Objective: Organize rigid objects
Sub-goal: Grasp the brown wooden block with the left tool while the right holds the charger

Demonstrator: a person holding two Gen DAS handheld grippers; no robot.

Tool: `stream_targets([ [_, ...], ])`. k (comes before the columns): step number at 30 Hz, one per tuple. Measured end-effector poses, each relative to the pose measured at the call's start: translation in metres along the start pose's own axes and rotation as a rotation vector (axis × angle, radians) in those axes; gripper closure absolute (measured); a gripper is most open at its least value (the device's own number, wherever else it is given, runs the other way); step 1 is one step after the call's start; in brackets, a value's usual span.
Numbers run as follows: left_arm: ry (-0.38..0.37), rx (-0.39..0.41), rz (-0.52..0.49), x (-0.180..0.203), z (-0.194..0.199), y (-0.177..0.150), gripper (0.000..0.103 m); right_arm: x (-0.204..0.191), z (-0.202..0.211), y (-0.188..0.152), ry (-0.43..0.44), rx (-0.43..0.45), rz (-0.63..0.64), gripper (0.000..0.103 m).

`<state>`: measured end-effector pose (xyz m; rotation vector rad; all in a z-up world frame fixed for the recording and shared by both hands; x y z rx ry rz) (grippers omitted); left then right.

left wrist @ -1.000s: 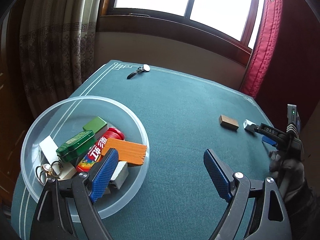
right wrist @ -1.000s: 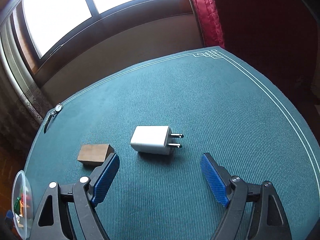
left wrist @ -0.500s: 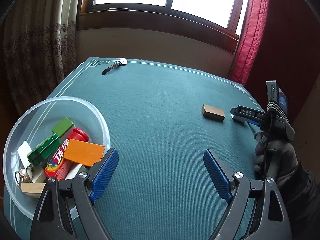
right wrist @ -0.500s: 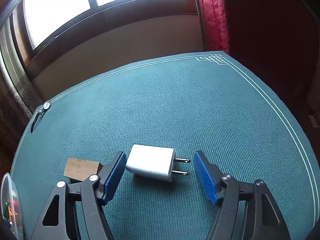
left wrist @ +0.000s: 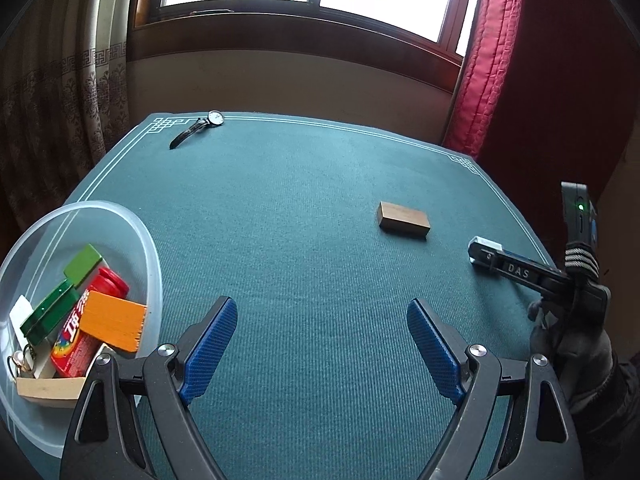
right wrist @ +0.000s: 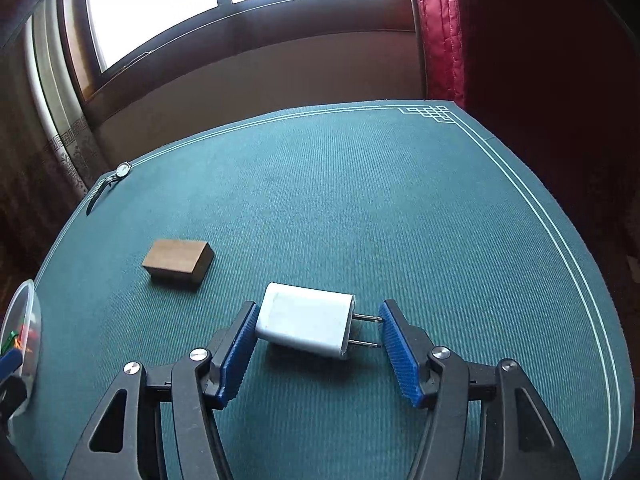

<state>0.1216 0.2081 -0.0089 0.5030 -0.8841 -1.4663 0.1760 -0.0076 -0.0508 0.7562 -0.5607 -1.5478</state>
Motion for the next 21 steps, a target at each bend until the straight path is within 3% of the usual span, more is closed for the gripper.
stream_targets([
  [21, -0.069, -0.089, -0.102, 0.089, -0.121, 0.031, 0.015, 0.011, 0.012, -0.007, 0.056, 0.018, -0.054, 0.039],
])
Point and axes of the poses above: each gripper's, at about its wrist camera, not at the fingertips, and z roughly against the way its jaws point, x to its right, y to its top, the point moved 10 cm from there along -z, roughly the way its jaws point, and after that the axes turned 5 degrees about x, right-handed, at the moved point
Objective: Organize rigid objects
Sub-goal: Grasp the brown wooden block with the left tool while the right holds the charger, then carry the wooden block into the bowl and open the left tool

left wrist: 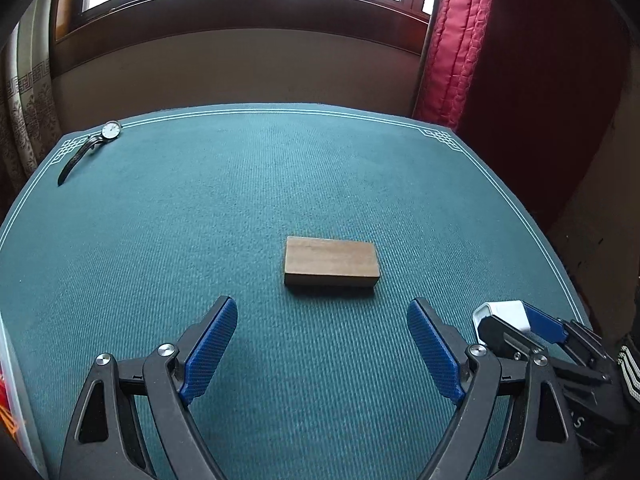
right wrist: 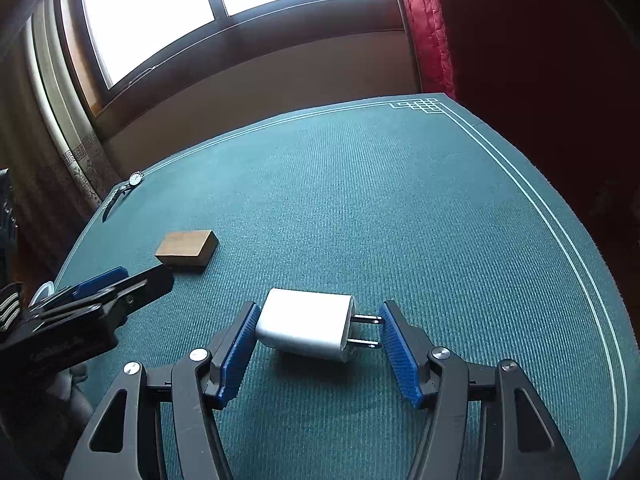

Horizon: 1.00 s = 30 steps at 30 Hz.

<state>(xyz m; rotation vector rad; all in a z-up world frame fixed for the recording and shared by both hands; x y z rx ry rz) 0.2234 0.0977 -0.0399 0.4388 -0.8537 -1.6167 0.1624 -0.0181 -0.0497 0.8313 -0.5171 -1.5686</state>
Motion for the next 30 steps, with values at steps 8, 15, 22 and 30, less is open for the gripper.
stream_targets([
  [8, 0.002, -0.023, -0.030, 0.011, -0.028, 0.010, 0.015, -0.001, 0.001, 0.000, 0.001, 0.001, -0.001, 0.038],
  [15, 0.020, -0.023, -0.075, 0.021, -0.039, 0.021, 0.030, -0.001, 0.000, 0.000, 0.001, 0.001, -0.001, 0.038],
  [22, 0.040, -0.014, -0.082, 0.019, -0.039, 0.021, 0.041, -0.001, 0.000, 0.000, 0.001, 0.001, -0.002, 0.038],
  [30, 0.056, -0.005, -0.099, 0.019, -0.034, 0.017, 0.042, -0.001, 0.001, -0.001, 0.002, 0.002, -0.004, 0.038],
])
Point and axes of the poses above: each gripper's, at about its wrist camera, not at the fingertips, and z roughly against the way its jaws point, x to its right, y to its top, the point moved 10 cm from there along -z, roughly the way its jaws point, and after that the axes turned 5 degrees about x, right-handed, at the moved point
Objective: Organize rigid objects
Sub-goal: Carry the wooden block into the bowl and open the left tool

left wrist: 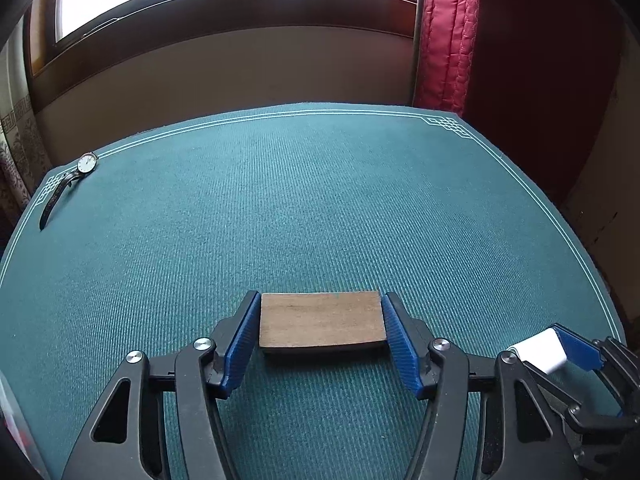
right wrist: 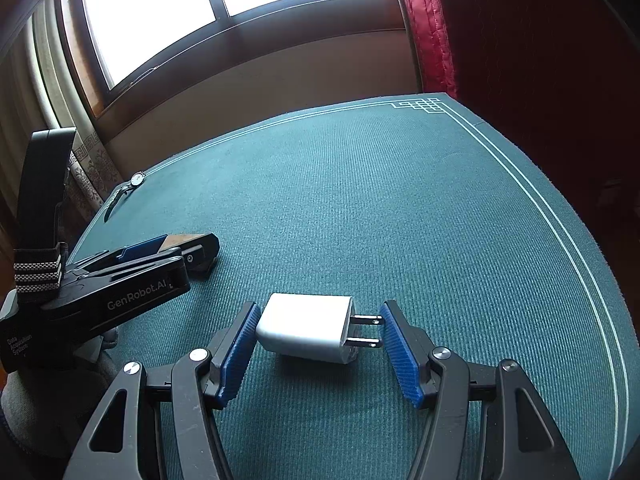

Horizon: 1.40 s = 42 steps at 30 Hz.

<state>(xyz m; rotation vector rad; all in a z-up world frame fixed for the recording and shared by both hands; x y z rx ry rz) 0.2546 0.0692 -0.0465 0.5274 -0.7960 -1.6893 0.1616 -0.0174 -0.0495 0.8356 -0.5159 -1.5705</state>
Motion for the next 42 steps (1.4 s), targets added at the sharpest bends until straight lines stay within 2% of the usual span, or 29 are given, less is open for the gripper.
stream_targets([
  [24, 0.051, 0.112, -0.032, 0.001, 0.074, -0.022, 0.042, -0.001, 0.002, -0.002, 0.002, 0.002, -0.003, 0.038],
  [42, 0.065, 0.149, 0.023, -0.024, 0.116, -0.038, 0.042, -0.001, 0.002, -0.001, -0.001, 0.001, -0.001, 0.038],
])
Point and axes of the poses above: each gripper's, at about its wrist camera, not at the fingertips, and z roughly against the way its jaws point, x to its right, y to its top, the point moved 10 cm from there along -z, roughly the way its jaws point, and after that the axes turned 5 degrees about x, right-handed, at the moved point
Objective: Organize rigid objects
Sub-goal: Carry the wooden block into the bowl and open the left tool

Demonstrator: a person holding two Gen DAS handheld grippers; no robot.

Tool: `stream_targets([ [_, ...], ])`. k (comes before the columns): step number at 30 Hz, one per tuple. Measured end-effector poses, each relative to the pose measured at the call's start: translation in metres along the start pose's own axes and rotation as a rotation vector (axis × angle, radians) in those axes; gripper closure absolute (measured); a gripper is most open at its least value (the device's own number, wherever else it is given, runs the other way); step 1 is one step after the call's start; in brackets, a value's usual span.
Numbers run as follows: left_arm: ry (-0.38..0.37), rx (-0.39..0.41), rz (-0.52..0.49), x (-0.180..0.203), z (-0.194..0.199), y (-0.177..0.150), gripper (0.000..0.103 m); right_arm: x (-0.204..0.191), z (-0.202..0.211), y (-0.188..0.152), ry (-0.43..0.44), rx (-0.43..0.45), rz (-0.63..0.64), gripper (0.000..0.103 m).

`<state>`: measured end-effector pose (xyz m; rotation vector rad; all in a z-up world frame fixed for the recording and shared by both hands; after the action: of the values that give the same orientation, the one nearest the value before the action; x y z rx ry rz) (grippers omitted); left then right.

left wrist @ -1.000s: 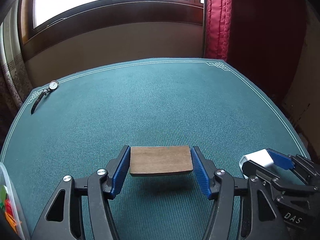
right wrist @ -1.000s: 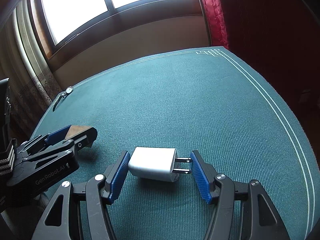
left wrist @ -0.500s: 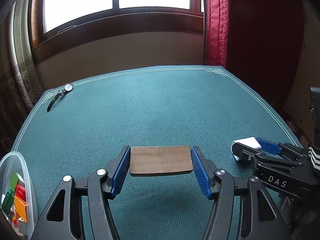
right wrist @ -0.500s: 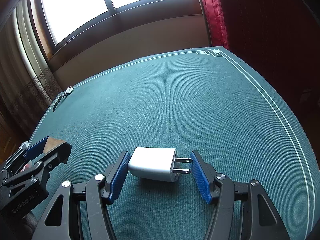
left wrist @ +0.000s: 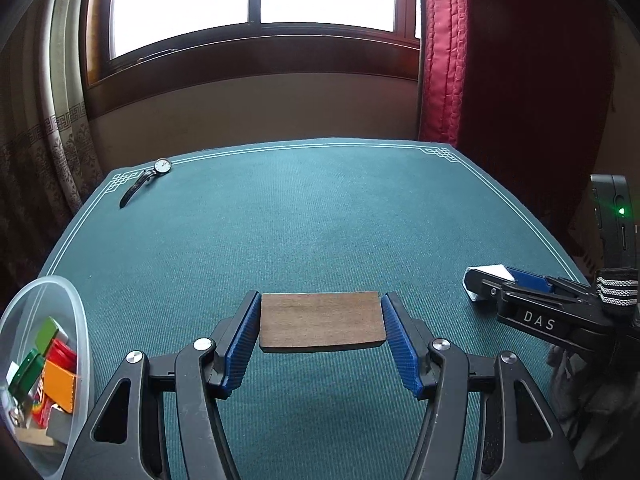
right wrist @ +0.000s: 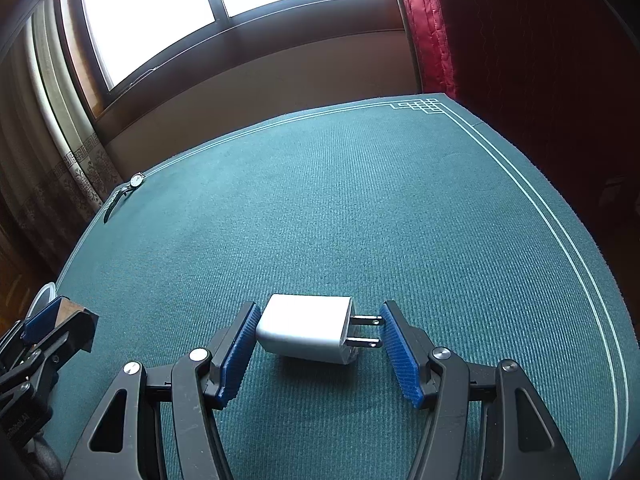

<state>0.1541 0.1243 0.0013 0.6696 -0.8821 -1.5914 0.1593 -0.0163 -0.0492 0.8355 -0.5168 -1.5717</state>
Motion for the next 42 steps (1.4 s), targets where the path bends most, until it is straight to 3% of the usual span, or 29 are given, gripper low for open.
stream_targets([
  [16, 0.102, 0.087, 0.143, -0.097, 0.065, -0.005, 0.042, -0.001, -0.004, 0.001, -0.029, -0.007, 0.015, 0.038],
  [30, 0.225, 0.123, 0.278, -0.195, 0.109, -0.029, 0.041, 0.000, -0.004, -0.001, -0.088, -0.014, 0.044, 0.038],
  [32, 0.243, 0.129, 0.317, -0.211, 0.114, -0.034, 0.039, 0.000, -0.004, -0.001, -0.101, -0.016, 0.054, 0.038],
  [34, 0.261, 0.138, 0.364, -0.226, 0.122, -0.040, 0.027, 0.000, -0.005, -0.001, -0.118, -0.018, 0.065, 0.038],
  [42, 0.304, 0.155, 0.403, -0.259, 0.146, -0.055, 0.027, 0.002, 0.003, -0.006, -0.169, -0.016, 0.052, 0.038],
])
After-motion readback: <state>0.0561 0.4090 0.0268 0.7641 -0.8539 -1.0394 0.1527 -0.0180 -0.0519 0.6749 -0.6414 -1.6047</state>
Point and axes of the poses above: each gripper's, at about its wrist camera, not at the fingertips, and z roughly against the way its jaws point, x to its right, y to its top, the point moved 10 cm from there along -z, roughly the way its jaws point, and after that the axes turned 5 degrees about x, right-handed, at the moved point
